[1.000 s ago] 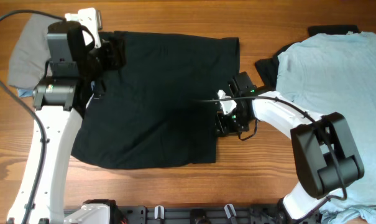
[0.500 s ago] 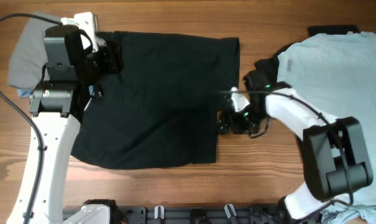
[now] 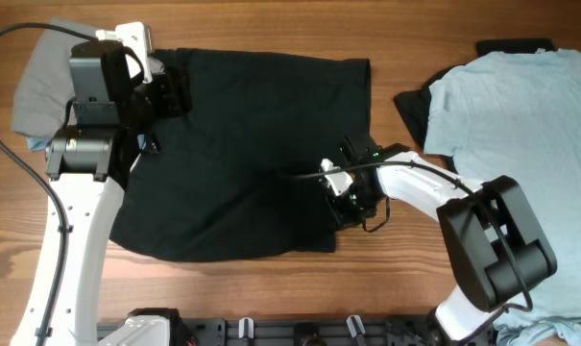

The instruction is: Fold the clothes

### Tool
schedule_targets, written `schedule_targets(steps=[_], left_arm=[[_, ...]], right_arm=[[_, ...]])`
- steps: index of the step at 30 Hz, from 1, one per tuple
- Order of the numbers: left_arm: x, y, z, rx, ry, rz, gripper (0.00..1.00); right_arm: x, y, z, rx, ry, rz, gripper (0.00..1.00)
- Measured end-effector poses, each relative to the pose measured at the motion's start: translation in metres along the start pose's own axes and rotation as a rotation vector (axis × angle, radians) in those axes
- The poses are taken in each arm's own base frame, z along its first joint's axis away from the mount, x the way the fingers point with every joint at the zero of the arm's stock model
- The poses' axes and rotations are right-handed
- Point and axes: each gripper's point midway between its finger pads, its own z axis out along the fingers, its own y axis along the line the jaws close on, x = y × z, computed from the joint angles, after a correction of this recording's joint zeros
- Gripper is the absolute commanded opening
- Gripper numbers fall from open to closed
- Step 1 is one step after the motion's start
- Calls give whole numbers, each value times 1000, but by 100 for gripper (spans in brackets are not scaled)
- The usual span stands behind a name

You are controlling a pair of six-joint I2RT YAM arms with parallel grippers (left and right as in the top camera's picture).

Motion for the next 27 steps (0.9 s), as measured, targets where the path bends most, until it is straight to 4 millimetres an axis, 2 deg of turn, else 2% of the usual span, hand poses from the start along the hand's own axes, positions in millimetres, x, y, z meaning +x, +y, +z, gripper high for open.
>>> schedule_targets(steps=[2,3,4,5,7,8,11,13,16,18,22,25,26,27], left_arm=[[0,0,0,0,0,0,72],[0,0,0,0,1,0,73],[0,0,0,0,-2,1,73],[0,0,0,0,0,0,75],[0,0,0,0,0,0,82],[0,0,0,0,0,3,83],[4,-2,1,2,15,10,57],[19,-6,9,6,76,25,35],[62,-17,54,27,248,83,4],[101,-20,101,34,369,111,4],[159,-14,168,49,497,122,4],[178,-4,203,48,496,122,4],[178,2,210,44,486,113,4],[174,10,214,27,467,103,4]], right_arm=[[10,-26,-16,184,45,174,4],[23,-43,-32,304,86,302,4],[30,-52,-40,360,90,391,4],[48,-80,-71,523,92,519,4],[75,-101,-100,646,115,698,4],[80,-106,-105,666,117,738,4],[84,-117,-113,685,99,798,4],[83,-121,-114,687,88,809,4],[77,-123,-114,683,65,786,4],[65,-124,-110,655,32,746,4],[51,-117,-102,571,-1,713,4],[54,-113,-101,551,16,717,4],[57,-112,-101,551,29,725,4],[68,-108,-102,556,72,757,4]])
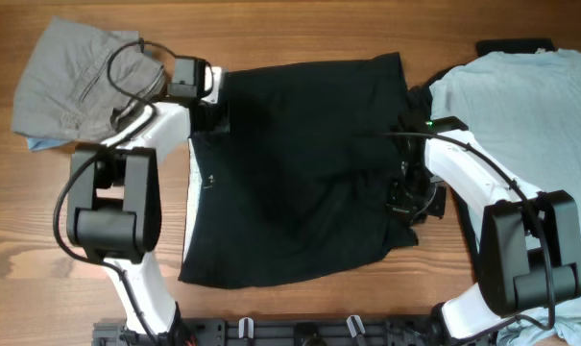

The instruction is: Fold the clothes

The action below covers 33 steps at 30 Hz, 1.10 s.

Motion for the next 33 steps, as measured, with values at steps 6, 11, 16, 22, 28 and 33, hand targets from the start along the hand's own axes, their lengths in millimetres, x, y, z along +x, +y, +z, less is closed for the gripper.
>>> schedule_targets(steps=[6,11,16,22,28,33], left_arm=[[-18,93,-8,-128,-80,-242,4],[-21,107,-11,-99,-100,-293,11],[-25,94,-17,-24,-116,-296,26],[-69,42,-175,89,-333,-199,55],[11,15,-288,27,-260,-194,44],[101,16,-259,-3,100,-319,50]], right_arm=[[27,-17,2,83,99,177,4],[28,-18,1,88,103,196,21],[22,-21,2,101,74,210,29],[-38,0,-49,-175,-277,104,58],[7,8,-115,-391,-400,23,57],[40,-3,-28,-300,-128,207,57]])
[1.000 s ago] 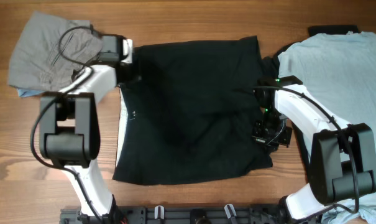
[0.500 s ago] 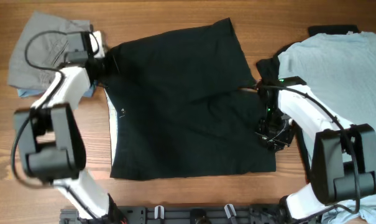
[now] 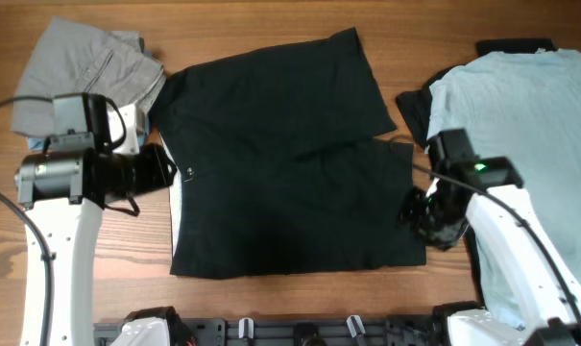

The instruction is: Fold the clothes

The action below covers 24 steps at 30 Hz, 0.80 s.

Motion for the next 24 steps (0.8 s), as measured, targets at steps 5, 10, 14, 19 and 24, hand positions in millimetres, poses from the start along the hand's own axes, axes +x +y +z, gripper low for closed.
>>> schedule_targets(steps=[5,10,14,19,24], left_arm=[[59,16,25,-49,219,-159,54],[84,25,53,-65,286,-296,53],[94,29,64,-78,307,-361,50],[116,37,79,-109,352,-457,51],[160,53,118,-148,401,-614,58]], right_arm=[[20,-28,57,84,103,109,57],[18,-23,76,71,153,155,23],[20,-17,76,50,188,164,8],[-5,3,58,19,131,72,8],[-11,7,54,11,113,49,8]])
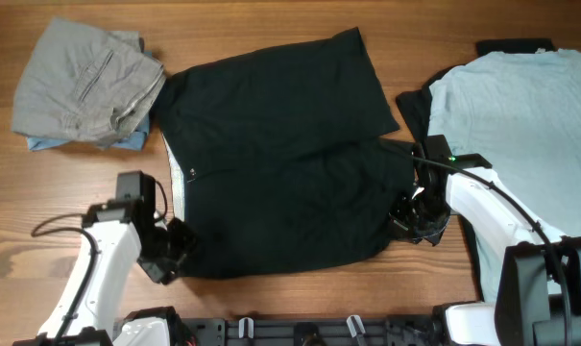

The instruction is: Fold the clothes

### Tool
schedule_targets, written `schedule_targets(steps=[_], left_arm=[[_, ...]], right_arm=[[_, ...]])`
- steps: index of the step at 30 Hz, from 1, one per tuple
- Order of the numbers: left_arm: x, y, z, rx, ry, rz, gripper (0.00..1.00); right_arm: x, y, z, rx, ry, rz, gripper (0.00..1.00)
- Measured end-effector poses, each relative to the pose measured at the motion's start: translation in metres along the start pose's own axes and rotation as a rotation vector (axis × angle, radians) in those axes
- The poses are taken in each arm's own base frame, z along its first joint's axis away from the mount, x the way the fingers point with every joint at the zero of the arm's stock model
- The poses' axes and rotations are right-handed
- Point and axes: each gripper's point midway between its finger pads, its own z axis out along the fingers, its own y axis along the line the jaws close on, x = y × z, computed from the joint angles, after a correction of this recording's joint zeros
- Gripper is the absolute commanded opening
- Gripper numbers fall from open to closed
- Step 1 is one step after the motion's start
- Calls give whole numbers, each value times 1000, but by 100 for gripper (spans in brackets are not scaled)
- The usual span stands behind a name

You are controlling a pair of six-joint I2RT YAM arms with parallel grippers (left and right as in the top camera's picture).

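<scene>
Black shorts point(280, 173) lie spread flat in the middle of the wooden table, waistband toward the left and legs to the right. My left gripper point(181, 252) is at the shorts' near left corner, touching the cloth. At the near right hem, where the fabric is bunched and wrinkled, sits my right gripper point(403, 213). The overhead view hides the fingers of both, so I cannot tell whether either is open or shut.
A folded grey garment point(84, 82) lies on a bit of blue cloth at the far left. A light blue T-shirt point(520, 125) covers the right side, with a black garment point(415, 108) poking out beneath it. A dark item point(514, 46) lies at the far right edge.
My left gripper went from the shorts' left side at mid-table to their near left corner. My right gripper moved in onto the near right hem, which is now drawn inward and wrinkled.
First the shorts lay crumpled, with my left gripper at their far left and my right in their middle right. Then they were shifted right with both grippers at their sides. Later they lay flat with both grippers off the edges; now both grippers are at the near corners.
</scene>
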Motion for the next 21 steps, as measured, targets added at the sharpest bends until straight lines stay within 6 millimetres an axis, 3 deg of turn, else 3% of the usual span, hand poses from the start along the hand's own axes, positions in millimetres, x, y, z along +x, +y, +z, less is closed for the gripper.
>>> schedule_targets(steps=[2,4,8,9,14,17,20,21], left_arm=[[9,13,19,-18,25,-58,52],[8,15,25,-13,23,-100,47],[10,13,27,-12,47,-146,18],[9,11,28,1,51,-154,5],[10,4,26,28,63,-136,4],[1,-15,-11,31,54,-42,4],[-10,-39,-94,44,-83,41,4],[-11,-41,-112,51,-128,55,4]], right_arm=[[0,0,0,0,0,-8,8],[0,0,0,0,0,-16,8],[0,0,0,0,0,-20,7],[0,0,0,0,-1,-23,6],[0,-1,-11,20,-6,-43,4],[-7,15,-75,-27,-150,-82,4],[-3,32,-149,-125,-312,-130,4],[1,33,-161,-135,-326,-136,4]])
